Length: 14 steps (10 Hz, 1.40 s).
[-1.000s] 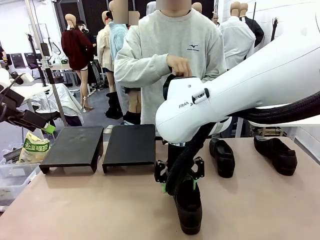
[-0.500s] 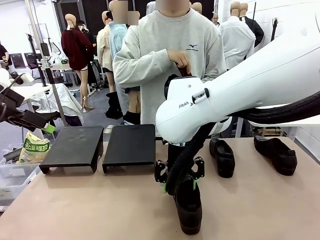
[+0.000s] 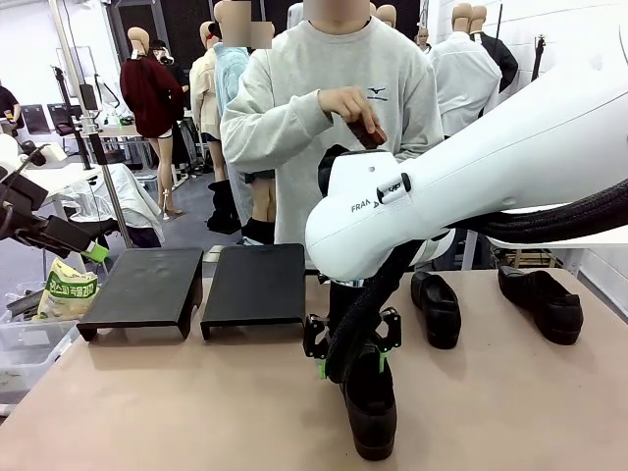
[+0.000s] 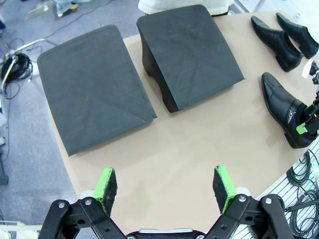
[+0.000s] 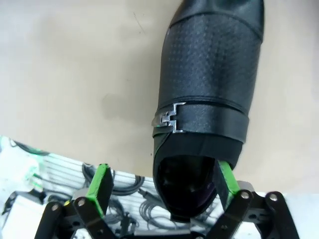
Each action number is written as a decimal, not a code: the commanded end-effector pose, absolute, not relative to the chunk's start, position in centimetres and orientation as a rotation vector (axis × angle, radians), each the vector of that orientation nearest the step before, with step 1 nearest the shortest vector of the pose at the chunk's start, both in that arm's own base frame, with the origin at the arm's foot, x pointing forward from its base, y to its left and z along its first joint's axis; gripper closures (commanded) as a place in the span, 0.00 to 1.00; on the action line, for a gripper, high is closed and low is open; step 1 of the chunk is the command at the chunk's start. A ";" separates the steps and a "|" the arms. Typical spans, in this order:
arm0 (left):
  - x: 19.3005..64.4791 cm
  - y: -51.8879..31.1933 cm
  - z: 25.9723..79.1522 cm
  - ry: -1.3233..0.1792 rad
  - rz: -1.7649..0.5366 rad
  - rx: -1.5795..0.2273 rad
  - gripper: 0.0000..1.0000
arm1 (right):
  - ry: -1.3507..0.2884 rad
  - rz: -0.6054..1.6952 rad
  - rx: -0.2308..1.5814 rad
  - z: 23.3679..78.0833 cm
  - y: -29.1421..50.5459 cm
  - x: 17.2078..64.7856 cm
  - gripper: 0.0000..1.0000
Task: Organize the shoes by placing them on the stand.
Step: Place the Shoe from the middle of the table onto the Shoes Stand.
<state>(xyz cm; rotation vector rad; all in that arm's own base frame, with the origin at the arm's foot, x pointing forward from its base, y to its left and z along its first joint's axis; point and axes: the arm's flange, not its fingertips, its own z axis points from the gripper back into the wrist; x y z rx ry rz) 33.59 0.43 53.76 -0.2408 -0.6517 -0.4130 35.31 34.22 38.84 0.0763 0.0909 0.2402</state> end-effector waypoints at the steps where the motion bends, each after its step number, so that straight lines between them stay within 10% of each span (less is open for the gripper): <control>1: 33.6 0.6 53.7 -0.653 -0.419 -0.249 0.00 | 0.024 0.386 0.051 43.8 33.3 34.1 0.00; 14: 33.5 0.0 53.3 -0.668 -0.388 -0.230 0.00 | -0.015 0.458 -0.047 48.2 10.9 27.9 0.00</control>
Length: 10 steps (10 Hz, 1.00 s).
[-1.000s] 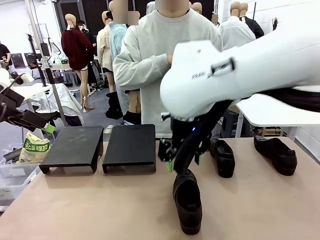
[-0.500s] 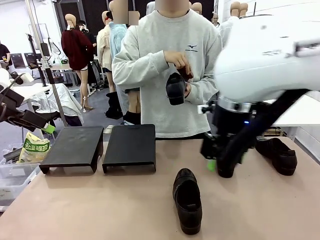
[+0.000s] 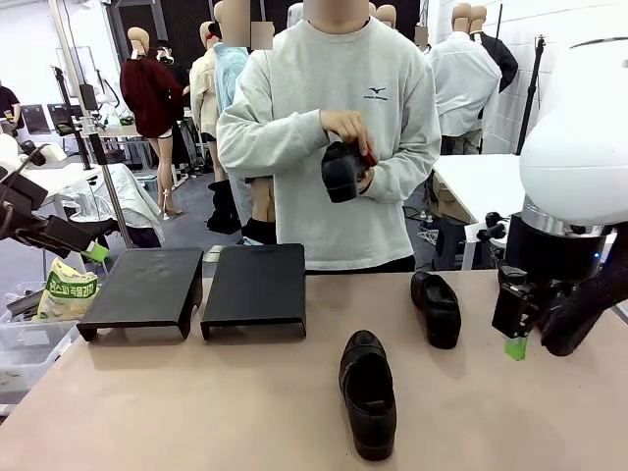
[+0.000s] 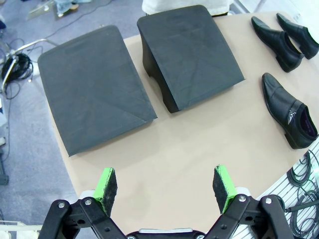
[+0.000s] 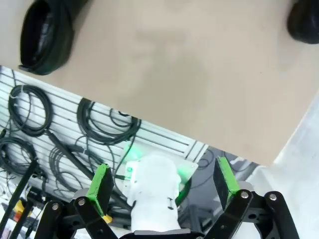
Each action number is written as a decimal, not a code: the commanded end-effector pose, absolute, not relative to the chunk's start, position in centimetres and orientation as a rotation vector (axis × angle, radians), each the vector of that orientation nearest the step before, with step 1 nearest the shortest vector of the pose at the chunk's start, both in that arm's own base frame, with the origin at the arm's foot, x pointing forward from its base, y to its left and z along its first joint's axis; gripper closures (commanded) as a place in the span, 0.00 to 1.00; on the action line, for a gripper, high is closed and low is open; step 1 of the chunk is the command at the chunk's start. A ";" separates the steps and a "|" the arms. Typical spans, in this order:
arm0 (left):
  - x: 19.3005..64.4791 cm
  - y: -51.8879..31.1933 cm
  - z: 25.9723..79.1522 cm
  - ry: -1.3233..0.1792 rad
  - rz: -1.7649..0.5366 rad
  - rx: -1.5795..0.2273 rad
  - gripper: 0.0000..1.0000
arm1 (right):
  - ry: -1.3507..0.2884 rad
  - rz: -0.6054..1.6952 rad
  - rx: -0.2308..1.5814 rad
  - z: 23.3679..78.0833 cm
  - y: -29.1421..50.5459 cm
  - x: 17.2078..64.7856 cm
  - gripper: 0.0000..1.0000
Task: Organize the shoes by placing them on the stand.
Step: Place the Shoe from the middle of the table onto the Shoes Stand.
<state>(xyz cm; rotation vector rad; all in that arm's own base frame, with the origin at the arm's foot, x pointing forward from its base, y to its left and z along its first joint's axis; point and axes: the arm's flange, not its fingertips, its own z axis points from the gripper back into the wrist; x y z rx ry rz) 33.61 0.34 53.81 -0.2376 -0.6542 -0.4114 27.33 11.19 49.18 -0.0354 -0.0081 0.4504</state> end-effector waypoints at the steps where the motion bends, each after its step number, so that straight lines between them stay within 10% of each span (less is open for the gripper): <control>1: 33.9 -1.0 52.2 -0.665 -0.369 -0.258 0.00 | -0.006 0.458 -0.007 49.3 11.9 27.0 0.00; 10: 30.4 -25.3 42.6 -0.285 -0.409 -0.114 0.00 | -0.006 0.458 -0.007 49.3 11.9 27.0 0.00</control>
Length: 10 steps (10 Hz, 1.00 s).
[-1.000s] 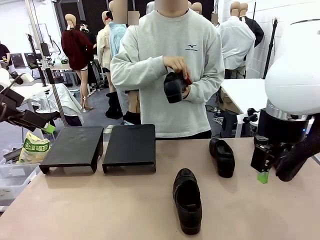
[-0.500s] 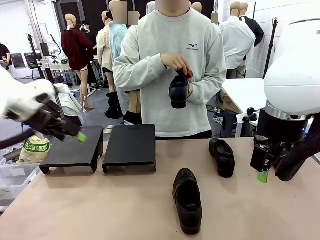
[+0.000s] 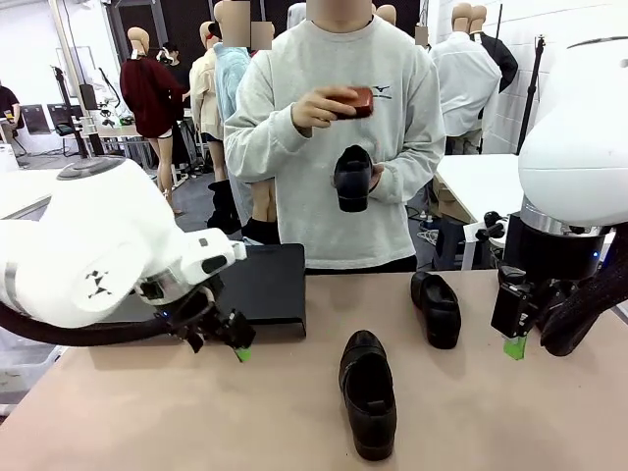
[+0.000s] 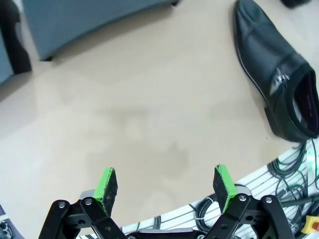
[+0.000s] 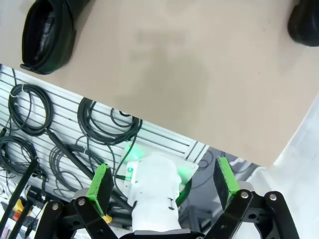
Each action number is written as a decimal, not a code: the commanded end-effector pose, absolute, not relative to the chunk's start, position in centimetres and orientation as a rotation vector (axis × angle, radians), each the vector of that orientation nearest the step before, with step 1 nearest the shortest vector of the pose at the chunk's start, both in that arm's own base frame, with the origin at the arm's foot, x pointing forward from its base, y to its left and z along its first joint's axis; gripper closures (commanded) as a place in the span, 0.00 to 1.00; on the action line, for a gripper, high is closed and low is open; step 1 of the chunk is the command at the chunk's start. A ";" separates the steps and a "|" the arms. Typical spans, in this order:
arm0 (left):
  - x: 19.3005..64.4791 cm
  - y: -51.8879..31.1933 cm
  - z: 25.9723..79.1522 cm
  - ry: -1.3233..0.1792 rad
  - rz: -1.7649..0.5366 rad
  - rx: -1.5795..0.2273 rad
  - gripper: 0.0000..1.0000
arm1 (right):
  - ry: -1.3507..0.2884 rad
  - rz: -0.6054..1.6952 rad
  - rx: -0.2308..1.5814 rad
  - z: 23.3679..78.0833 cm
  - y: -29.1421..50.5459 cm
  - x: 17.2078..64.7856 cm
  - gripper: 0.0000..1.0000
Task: Organize the shoes by placing them on the stand.
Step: Place the Shoe from the middle of the table onto the Shoes Stand.
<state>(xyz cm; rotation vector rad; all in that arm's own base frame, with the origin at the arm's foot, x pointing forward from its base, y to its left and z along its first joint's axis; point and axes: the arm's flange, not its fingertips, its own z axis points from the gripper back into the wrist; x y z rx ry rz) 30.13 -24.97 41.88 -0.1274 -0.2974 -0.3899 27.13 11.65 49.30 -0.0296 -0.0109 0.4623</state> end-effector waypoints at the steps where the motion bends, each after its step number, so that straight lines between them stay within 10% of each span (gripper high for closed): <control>1: 30.7 -24.4 44.2 -0.314 -0.409 -0.149 0.00 | -0.006 0.458 -0.007 49.3 11.9 27.0 0.00; 10: 27.4 -35.3 43.9 -0.283 -0.216 -0.256 0.00 | -0.006 0.458 -0.007 49.3 11.9 27.0 0.00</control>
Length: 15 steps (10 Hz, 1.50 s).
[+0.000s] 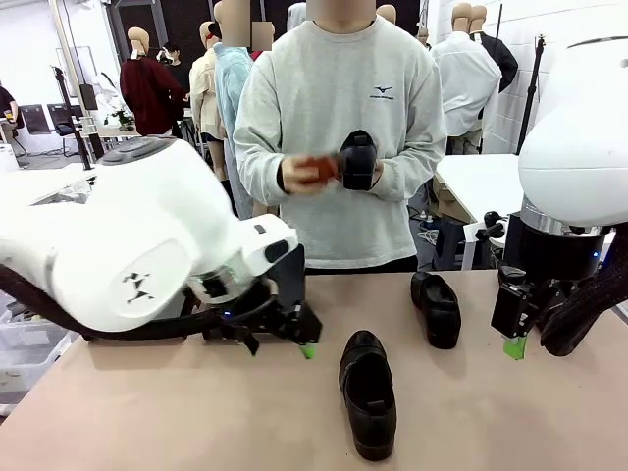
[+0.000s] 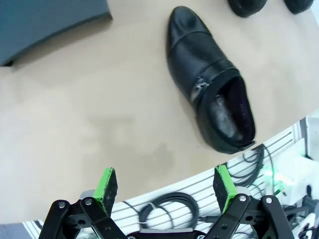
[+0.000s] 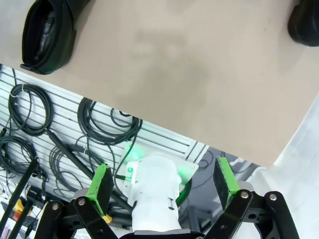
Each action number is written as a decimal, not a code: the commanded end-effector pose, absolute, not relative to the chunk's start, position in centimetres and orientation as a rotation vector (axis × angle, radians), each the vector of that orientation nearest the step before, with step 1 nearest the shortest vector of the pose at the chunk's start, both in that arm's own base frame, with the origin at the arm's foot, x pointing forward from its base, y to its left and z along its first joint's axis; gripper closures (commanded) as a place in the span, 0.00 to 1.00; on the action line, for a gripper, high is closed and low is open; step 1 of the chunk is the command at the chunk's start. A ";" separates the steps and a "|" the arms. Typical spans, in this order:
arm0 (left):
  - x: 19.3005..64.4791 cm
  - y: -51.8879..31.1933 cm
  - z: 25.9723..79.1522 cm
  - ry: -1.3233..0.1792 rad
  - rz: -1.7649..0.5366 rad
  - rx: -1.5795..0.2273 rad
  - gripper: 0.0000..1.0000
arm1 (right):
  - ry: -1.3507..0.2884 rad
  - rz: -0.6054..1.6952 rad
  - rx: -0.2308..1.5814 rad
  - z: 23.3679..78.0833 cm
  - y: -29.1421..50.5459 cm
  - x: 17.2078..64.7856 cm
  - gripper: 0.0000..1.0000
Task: Organize the shoes by placing them on the stand.
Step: Place the Shoe from the middle of the table onto the Shoes Stand.
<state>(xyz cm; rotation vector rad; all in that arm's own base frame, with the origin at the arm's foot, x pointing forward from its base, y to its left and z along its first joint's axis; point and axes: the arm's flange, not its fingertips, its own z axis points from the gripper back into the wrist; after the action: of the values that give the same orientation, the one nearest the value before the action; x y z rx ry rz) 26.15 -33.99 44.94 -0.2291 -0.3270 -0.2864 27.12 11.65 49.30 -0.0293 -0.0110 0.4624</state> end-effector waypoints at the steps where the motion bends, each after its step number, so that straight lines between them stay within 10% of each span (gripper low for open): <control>1: 27.5 -37.1 43.5 -0.249 -0.205 -0.270 0.00 | -0.006 0.458 -0.007 49.3 11.9 27.0 0.00; 15: 31.0 -46.2 36.2 -0.150 -0.037 -0.107 0.00 | -0.006 0.458 -0.007 49.3 11.9 27.0 0.00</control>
<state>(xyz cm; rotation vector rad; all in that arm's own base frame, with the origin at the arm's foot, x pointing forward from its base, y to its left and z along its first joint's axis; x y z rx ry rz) 30.31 -44.76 36.29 -0.1426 -0.1233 -0.0932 27.12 11.65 49.31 -0.0291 -0.0112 0.4626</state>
